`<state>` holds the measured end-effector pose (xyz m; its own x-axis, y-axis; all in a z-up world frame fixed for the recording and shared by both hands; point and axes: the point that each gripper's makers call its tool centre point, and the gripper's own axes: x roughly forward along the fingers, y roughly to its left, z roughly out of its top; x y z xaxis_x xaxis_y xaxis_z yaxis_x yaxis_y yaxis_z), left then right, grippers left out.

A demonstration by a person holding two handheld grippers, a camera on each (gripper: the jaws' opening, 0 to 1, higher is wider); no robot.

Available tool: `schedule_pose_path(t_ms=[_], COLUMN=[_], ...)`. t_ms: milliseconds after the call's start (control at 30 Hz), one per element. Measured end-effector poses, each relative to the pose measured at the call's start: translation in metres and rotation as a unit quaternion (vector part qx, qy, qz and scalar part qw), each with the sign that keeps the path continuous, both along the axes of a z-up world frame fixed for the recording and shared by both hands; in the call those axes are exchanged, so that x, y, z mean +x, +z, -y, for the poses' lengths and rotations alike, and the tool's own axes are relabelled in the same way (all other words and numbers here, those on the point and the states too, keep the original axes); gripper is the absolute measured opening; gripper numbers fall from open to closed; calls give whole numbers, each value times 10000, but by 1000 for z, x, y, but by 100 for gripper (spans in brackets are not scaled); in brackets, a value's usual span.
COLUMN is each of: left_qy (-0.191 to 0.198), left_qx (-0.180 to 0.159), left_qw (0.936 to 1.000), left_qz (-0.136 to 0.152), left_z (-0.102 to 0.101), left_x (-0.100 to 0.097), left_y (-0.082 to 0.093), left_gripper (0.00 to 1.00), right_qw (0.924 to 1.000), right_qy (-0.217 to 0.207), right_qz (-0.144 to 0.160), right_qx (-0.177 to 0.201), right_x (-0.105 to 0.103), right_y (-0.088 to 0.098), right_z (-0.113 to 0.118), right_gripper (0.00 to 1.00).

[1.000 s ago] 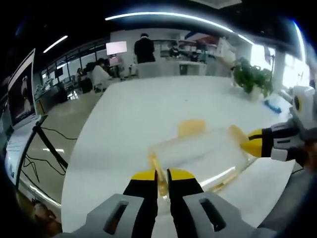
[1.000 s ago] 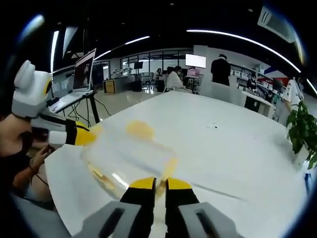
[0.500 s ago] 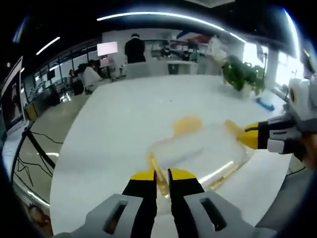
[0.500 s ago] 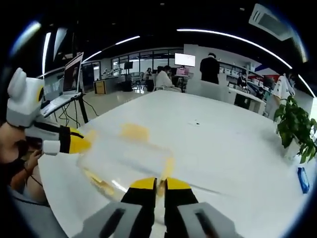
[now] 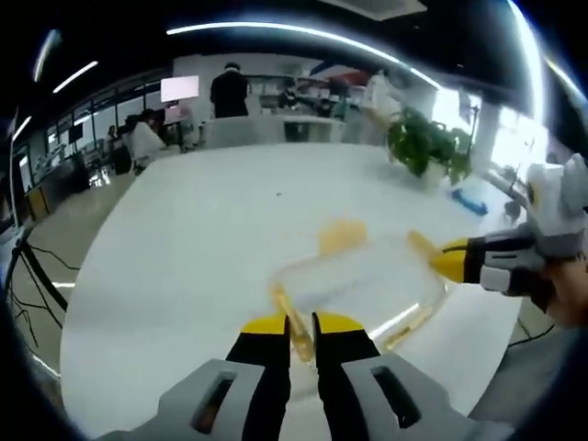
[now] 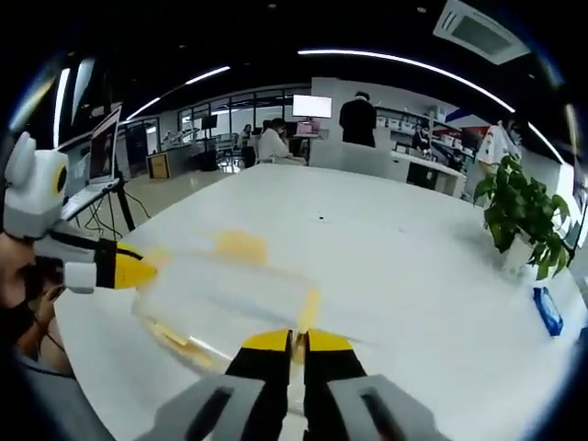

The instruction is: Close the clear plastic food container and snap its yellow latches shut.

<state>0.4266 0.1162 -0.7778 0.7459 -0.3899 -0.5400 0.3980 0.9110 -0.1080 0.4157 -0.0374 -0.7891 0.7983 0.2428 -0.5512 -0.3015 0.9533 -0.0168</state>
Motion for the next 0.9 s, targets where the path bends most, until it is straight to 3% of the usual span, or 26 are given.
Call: schedule_pose_path(t_ms=[900], left_qy=[-476], left_qx=[-92], left_qw=[9988], left_qz=[-49], left_z=[64], left_x=[-2], left_y=[-3], left_gripper=[7], right_qw=[9987], right_qy=[-504], right_qz=[-60], right_qx=[-69], right_x=[-3], right_y=[-5], right_z=[63], right_gripper=[0])
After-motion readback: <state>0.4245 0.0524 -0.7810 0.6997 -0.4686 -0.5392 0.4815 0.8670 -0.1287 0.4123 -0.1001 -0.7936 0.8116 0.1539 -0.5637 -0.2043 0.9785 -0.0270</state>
